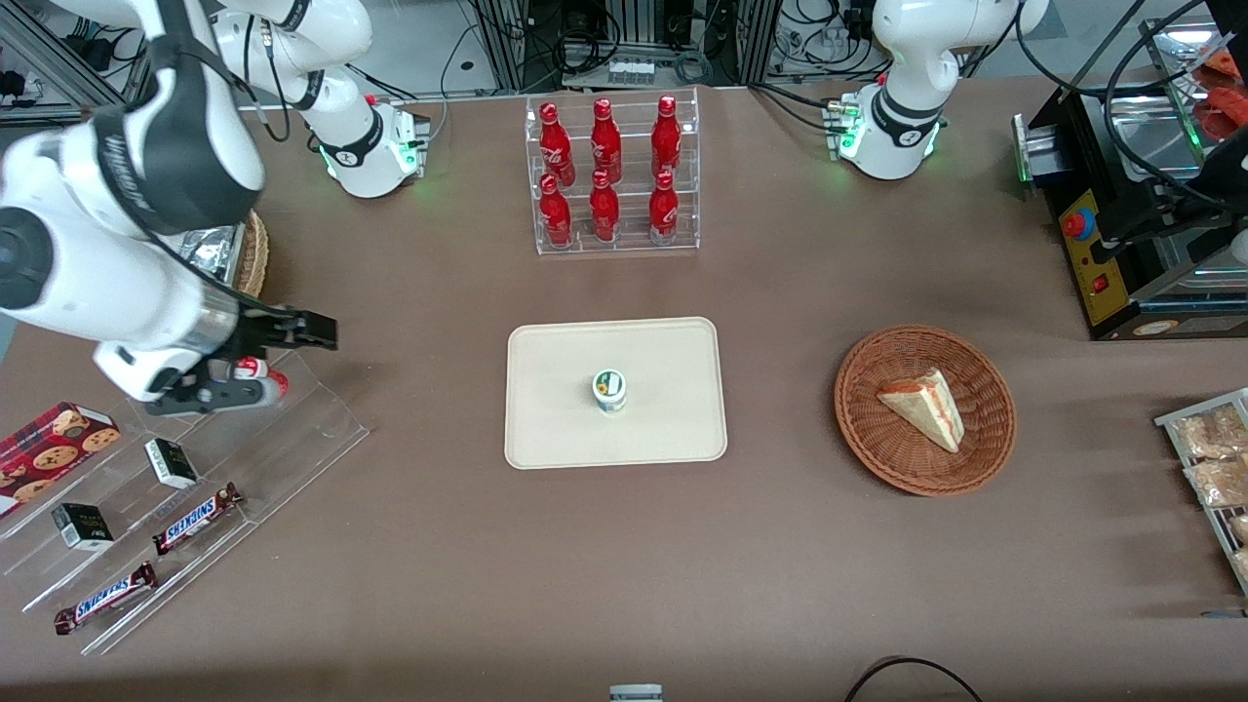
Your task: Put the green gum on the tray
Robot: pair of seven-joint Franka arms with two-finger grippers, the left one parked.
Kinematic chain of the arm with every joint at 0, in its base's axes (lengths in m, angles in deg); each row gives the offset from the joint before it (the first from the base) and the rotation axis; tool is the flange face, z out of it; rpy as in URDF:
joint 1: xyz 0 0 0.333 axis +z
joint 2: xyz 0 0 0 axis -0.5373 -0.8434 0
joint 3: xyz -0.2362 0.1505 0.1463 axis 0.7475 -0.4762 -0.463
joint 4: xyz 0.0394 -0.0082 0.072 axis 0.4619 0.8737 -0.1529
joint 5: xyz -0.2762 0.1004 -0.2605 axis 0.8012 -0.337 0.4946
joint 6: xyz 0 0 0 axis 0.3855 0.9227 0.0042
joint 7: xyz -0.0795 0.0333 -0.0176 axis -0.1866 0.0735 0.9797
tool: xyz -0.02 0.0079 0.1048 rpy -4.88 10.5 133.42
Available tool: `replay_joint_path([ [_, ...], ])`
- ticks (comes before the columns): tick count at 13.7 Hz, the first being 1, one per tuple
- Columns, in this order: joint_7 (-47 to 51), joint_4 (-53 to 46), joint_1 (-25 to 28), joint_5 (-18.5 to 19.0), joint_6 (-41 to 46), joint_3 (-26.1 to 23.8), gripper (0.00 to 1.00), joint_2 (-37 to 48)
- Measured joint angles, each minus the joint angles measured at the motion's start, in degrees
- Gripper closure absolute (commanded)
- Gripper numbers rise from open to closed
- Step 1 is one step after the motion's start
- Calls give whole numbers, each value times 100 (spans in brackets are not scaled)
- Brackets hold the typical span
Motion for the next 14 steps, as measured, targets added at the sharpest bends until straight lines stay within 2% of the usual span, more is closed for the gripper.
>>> replay_joint_path([
  [5,-723,386,-519,88,30,-11,0,557],
  [10,-795,527,-594,353,384,-16,0,965],
  [14,-795,526,-680,366,840,-19,0,1227],
])
